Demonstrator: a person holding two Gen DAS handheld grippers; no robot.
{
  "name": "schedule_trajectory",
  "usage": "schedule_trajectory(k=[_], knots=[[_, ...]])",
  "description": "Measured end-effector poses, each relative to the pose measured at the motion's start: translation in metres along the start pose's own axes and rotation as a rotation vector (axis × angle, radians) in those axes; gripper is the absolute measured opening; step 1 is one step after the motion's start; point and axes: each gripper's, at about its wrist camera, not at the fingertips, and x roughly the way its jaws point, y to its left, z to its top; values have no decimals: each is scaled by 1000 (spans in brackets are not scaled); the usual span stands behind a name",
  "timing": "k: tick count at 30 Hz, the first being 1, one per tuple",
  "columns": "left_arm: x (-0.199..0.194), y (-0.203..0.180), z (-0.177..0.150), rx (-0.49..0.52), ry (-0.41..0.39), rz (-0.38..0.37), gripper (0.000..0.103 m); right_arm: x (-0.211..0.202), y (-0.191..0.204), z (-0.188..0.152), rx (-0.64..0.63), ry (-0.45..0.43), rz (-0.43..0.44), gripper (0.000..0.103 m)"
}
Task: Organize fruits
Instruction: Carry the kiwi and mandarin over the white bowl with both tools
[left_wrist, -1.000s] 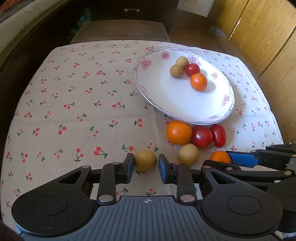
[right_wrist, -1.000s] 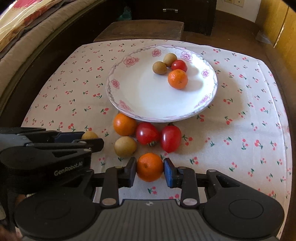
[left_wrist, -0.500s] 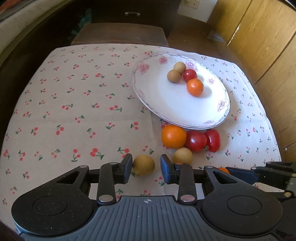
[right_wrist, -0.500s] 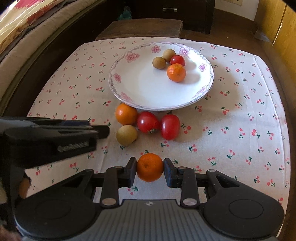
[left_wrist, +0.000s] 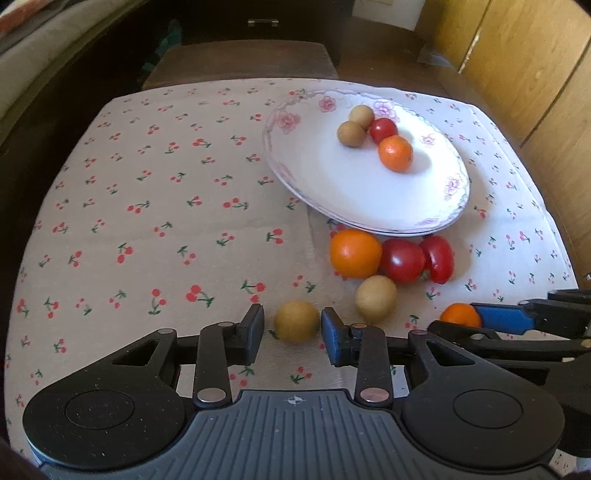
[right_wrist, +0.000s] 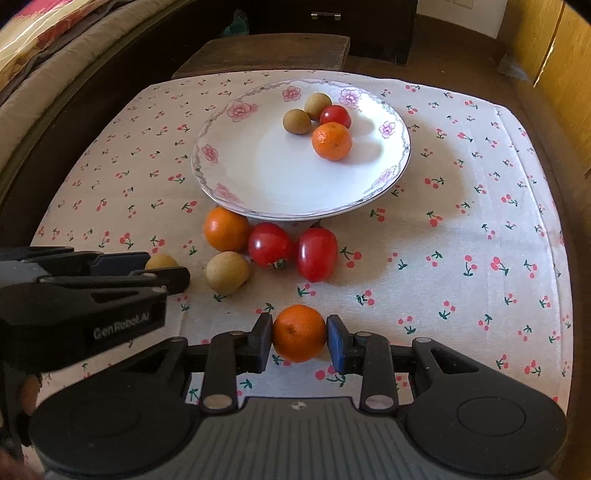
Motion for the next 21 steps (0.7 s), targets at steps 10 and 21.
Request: schedule_trajectory(k=[10,21], knots=[[-1,1,7,-29,-4,-30,41,-4,-5,0,11,-9,12,33],[4,-5,4,19,-5,16,37,1,-3,-1,1,7,8,33]])
